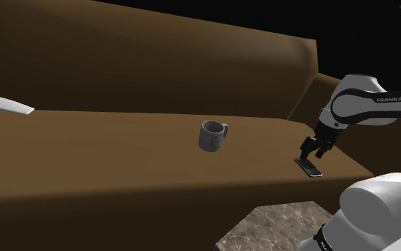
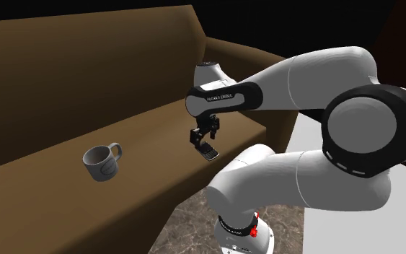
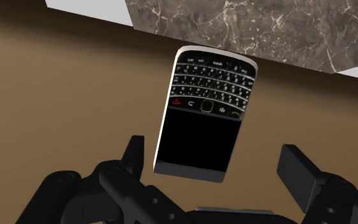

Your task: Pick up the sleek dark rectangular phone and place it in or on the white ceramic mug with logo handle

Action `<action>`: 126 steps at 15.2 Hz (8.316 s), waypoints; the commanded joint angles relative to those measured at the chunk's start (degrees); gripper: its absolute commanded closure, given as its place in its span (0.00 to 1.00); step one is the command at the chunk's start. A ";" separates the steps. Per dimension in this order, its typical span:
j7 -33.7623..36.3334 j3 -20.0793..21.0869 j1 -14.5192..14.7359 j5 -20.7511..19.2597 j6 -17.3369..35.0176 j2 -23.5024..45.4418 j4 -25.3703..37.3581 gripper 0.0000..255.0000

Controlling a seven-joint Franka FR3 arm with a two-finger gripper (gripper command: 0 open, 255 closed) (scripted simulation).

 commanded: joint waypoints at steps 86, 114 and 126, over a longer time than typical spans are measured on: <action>26.48 27.55 17.57 22.27 -11.60 34.27 45.79 1.00; 30.34 30.06 19.26 22.22 -1.30 45.23 46.59 0.00; 30.31 29.89 19.13 22.21 -8.47 43.58 52.11 0.00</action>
